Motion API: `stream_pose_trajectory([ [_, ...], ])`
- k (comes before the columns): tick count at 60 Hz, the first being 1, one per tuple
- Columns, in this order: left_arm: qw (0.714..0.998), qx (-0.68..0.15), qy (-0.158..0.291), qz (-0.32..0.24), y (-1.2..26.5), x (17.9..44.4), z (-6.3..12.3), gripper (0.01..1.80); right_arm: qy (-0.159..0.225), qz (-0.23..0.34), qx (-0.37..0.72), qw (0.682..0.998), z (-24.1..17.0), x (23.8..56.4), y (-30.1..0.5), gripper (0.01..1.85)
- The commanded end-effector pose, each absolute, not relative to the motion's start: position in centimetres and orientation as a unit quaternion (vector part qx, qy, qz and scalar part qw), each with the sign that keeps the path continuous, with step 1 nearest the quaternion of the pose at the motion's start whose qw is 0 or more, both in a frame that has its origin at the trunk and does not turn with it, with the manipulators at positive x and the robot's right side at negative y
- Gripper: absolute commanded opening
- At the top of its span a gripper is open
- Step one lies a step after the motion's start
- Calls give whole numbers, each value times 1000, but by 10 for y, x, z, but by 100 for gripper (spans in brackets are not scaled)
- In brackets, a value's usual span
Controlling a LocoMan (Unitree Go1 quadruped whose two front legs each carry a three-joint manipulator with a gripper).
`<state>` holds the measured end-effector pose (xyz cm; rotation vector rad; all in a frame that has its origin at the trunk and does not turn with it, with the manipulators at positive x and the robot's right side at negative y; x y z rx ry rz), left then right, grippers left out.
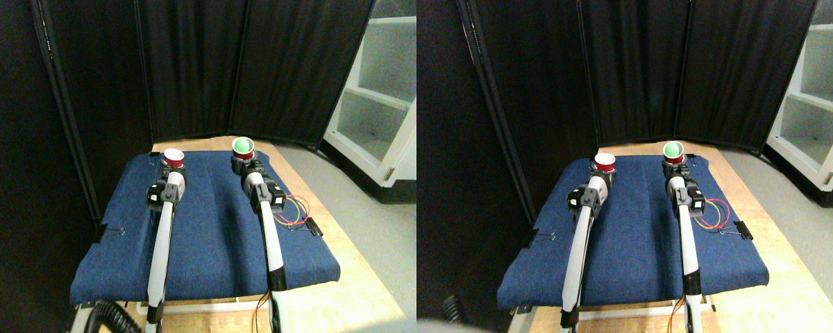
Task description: Pour (bimanual)
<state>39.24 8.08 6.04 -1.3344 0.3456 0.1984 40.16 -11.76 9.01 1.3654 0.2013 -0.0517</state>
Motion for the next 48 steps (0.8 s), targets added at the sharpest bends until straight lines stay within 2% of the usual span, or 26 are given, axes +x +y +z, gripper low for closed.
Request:
stream_pose_trajectory([
  [1, 774, -611, 154, 63, 72, 394, 74, 33, 85, -4, 633, 770, 105, 404, -106, 33],
  [25, 781, -596, 178, 56, 50, 405, 79, 33, 100, 22, 611, 785, 124, 410, -84, 33],
  [48, 767, -607, 191, 80, 37, 415, 72, 33, 124, 49, 574, 808, 135, 427, -71, 33],
])
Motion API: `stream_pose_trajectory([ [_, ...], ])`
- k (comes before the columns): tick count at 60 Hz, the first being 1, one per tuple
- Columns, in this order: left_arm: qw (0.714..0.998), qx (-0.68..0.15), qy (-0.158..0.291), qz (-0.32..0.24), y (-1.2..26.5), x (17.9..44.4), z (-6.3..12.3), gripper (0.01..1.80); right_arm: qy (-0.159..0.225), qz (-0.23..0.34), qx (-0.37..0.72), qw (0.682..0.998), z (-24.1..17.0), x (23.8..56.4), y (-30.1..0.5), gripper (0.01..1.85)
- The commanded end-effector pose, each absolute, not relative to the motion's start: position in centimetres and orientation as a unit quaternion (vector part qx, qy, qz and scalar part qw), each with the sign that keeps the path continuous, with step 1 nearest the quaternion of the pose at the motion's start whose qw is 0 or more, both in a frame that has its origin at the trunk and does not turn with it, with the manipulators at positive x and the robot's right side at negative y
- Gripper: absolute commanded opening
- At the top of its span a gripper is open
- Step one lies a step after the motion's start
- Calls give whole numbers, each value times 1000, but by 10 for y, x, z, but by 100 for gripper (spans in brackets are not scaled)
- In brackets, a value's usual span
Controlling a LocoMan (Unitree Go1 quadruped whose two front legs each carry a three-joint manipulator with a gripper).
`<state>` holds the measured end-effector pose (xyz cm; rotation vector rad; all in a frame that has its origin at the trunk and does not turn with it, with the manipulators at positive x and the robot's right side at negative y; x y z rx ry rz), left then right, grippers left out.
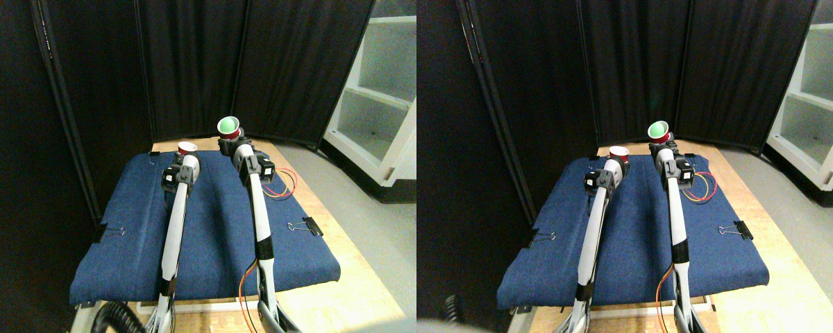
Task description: Pour (bimanual)
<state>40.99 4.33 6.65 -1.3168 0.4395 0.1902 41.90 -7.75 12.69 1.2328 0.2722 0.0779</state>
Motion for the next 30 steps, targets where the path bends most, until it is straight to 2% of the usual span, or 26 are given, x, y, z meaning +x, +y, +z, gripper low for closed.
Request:
stream_pose_trajectory([
  [1, 764, -610, 191, 82, 37, 415, 72, 33, 125, 50, 570, 810, 136, 428, -70, 33],
  [16, 759, -615, 199, 75, 31, 417, 77, 33, 137, 64, 544, 825, 136, 436, -61, 33],
  [30, 769, -604, 198, 64, 27, 415, 83, 33, 146, 60, 520, 839, 127, 441, -62, 33],
])
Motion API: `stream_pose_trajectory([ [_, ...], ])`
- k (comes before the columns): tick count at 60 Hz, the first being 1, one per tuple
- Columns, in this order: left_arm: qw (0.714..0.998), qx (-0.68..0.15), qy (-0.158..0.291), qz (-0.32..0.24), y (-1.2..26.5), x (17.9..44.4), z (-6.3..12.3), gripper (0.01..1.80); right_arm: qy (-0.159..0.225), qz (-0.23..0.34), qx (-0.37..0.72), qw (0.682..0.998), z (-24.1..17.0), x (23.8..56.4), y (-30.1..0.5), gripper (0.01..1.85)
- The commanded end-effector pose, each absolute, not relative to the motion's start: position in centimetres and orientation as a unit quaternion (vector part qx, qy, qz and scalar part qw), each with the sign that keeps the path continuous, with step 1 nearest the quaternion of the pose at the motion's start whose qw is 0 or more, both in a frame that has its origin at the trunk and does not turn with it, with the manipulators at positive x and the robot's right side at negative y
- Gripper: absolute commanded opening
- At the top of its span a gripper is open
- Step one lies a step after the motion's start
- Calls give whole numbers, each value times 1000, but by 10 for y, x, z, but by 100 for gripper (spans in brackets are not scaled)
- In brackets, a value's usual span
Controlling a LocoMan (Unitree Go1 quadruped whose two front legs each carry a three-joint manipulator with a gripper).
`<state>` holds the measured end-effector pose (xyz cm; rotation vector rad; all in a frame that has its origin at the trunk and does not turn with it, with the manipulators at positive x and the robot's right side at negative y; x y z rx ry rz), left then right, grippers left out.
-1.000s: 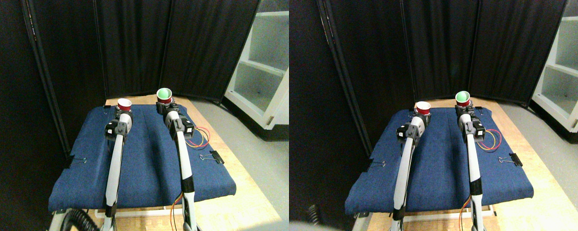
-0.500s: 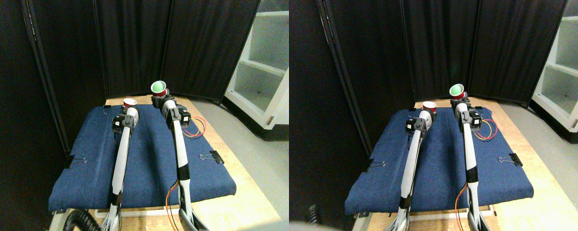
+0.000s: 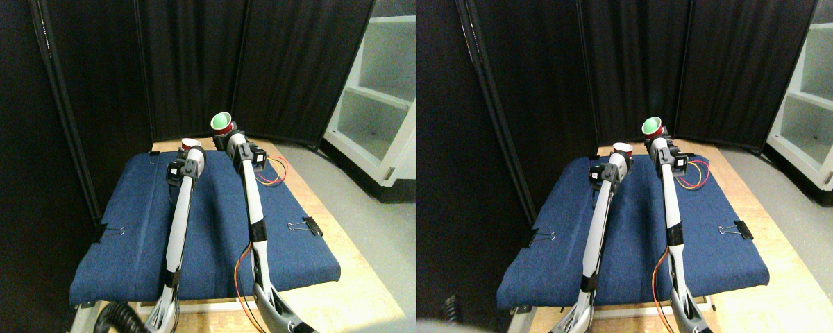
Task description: Pour (bimanual)
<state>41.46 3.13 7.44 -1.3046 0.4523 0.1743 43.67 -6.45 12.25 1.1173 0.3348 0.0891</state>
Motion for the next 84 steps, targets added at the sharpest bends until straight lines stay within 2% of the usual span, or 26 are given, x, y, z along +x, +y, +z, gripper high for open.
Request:
stream_pose_trajectory([
  [1, 767, -606, 201, 62, 27, 414, 84, 33, 146, 61, 519, 840, 126, 441, -62, 33],
  [17, 766, -602, 219, 58, 23, 411, 89, 33, 149, 76, 491, 855, 123, 441, -59, 33],
  [31, 763, -603, 225, 57, 20, 411, 84, 33, 151, 98, 441, 879, 131, 438, -52, 33],
  [49, 760, -606, 225, 63, 16, 413, 77, 33, 155, 110, 405, 894, 141, 436, -44, 33],
  [57, 770, -592, 230, 54, 15, 415, 74, 33, 157, 114, 389, 900, 144, 435, -41, 33],
  [84, 765, -601, 226, 58, 17, 416, 75, 33, 169, 131, 339, 916, 137, 440, -40, 33],
])
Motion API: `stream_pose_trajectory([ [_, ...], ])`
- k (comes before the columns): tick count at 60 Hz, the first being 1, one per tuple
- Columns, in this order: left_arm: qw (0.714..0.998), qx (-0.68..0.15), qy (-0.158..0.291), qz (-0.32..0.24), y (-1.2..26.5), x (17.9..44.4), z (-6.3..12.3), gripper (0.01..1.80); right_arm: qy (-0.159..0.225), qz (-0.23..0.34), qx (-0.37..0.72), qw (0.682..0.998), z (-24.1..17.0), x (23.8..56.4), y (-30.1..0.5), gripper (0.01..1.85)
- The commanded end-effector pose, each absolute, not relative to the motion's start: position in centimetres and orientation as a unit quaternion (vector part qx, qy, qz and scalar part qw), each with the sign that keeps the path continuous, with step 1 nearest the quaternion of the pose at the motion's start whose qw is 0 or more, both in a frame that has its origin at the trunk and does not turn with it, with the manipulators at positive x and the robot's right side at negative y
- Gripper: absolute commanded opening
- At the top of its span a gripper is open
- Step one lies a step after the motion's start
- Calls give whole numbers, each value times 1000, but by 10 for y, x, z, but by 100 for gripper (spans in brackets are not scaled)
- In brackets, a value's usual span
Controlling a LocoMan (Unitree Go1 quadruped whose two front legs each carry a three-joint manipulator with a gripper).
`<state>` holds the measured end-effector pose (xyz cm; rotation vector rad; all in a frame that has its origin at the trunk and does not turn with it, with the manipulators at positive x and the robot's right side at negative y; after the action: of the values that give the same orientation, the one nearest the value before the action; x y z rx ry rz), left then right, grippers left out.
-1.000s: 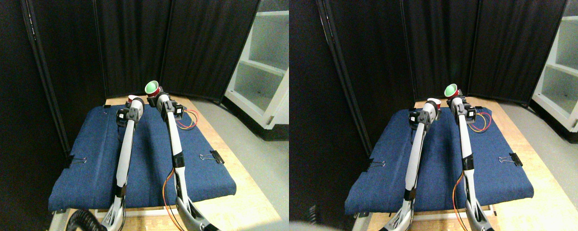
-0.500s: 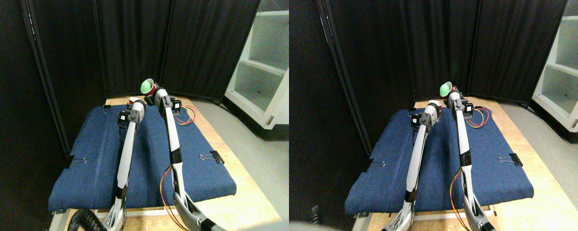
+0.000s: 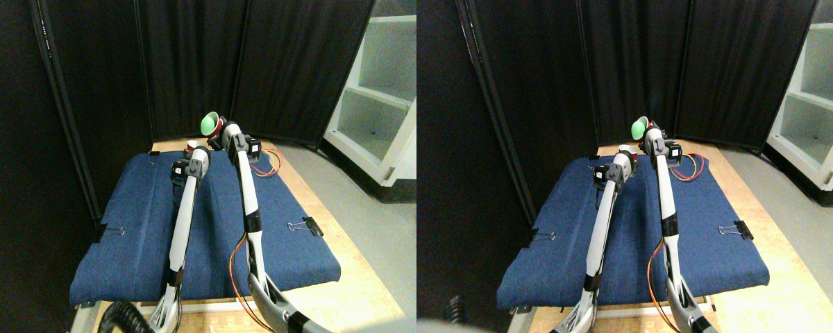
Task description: Pour (bimanual)
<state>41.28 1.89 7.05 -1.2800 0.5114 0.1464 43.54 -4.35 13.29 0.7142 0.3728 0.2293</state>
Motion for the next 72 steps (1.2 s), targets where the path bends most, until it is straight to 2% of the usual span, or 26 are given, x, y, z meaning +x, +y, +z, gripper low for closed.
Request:
stream_pose_trajectory([
  [1, 764, -601, 225, 58, 17, 416, 76, 33, 169, 130, 337, 917, 137, 440, -40, 33],
  [6, 762, -605, 225, 57, 18, 415, 77, 33, 171, 141, 325, 919, 134, 441, -41, 33],
  [15, 758, -608, 229, 58, 19, 416, 77, 33, 180, 122, 311, 925, 130, 439, -43, 33],
  [28, 759, -608, 227, 59, 17, 417, 77, 33, 178, 129, 294, 930, 127, 442, -45, 33],
  [55, 771, -592, 230, 55, 13, 422, 75, 33, 148, 153, 206, 955, 134, 441, -42, 33],
  [72, 761, -601, 235, 68, 11, 422, 74, 33, 131, 172, 169, 961, 138, 443, -38, 33],
])
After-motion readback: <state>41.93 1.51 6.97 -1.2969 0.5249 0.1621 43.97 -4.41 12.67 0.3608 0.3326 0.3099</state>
